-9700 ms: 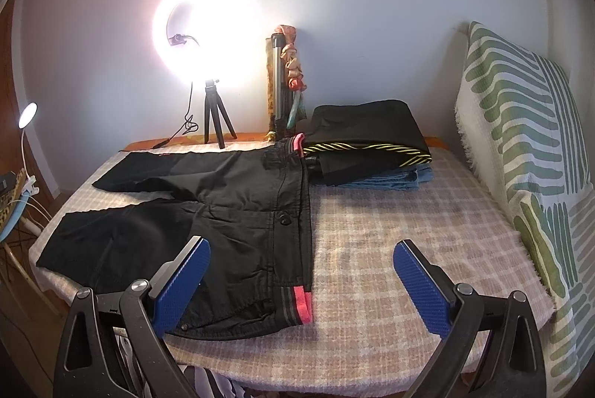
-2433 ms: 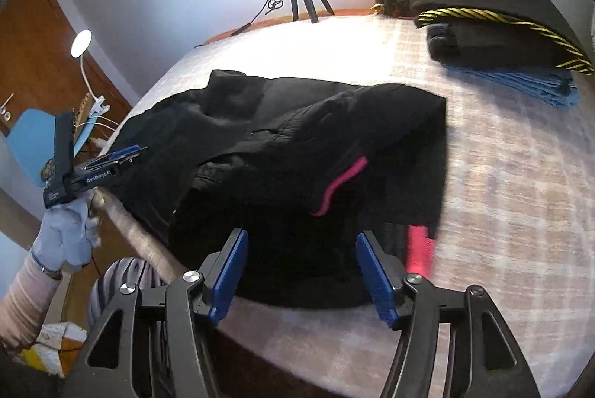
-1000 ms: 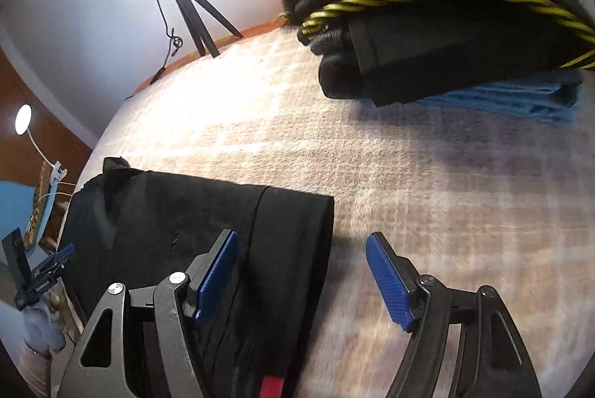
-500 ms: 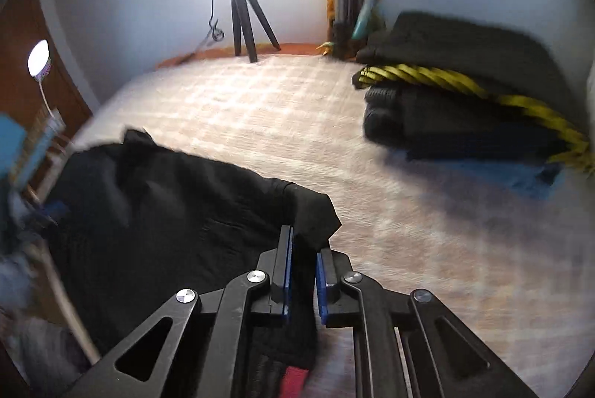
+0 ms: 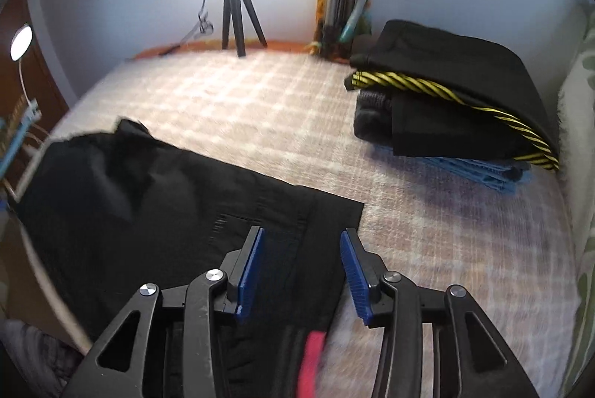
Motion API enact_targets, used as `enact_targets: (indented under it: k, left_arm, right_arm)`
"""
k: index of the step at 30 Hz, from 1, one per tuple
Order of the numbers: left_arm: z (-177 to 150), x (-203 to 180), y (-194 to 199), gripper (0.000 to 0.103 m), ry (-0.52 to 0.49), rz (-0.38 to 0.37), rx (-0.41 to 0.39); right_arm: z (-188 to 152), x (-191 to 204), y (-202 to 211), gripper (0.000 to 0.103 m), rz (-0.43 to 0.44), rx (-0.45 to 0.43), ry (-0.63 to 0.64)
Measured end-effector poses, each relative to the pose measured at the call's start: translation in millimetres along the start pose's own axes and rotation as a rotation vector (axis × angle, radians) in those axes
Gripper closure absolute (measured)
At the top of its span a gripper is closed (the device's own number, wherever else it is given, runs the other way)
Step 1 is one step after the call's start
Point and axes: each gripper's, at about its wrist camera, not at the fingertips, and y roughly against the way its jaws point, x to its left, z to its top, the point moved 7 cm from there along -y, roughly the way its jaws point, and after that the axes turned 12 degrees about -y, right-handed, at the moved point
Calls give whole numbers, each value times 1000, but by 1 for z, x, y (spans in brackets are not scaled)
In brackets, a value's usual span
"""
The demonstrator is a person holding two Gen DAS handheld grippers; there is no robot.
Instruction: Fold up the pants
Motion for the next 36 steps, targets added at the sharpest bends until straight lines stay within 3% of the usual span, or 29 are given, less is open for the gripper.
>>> enact_targets:
  k: [2, 7, 9, 14, 17, 21, 32, 36]
  left_arm:
    - [1, 20, 0, 37, 62, -19, 7]
    - [-1, 58, -9, 37, 214, -75, 22]
    - [-4, 64, -18, 37, 258, -120, 35]
    - [-8, 67, -27, 39, 294, -148, 36]
    - [-9, 67, -31, 40, 302, -161, 33]
    - [-12, 62, -39, 49, 300, -172, 45]
    - [-11, 52, -36, 55, 282, -211, 23]
    - [-10, 45, -44, 55, 239, -157, 26]
  right_arm:
    - [0, 10, 19, 42, 68, -9, -44]
    - [-6, 54, 63, 42, 238, -28, -77]
    - [-11, 70, 76, 42, 277, -39, -66]
    - [-24, 103, 98, 42, 340, -66, -36]
    - [-30, 111, 101, 42, 355, -59, -31]
    - [-33, 111, 98, 42, 359, -50, -46]
    - [-32, 98, 74, 42, 358, -2, -142]
    - [-34, 101, 69, 42, 367, 15, -144]
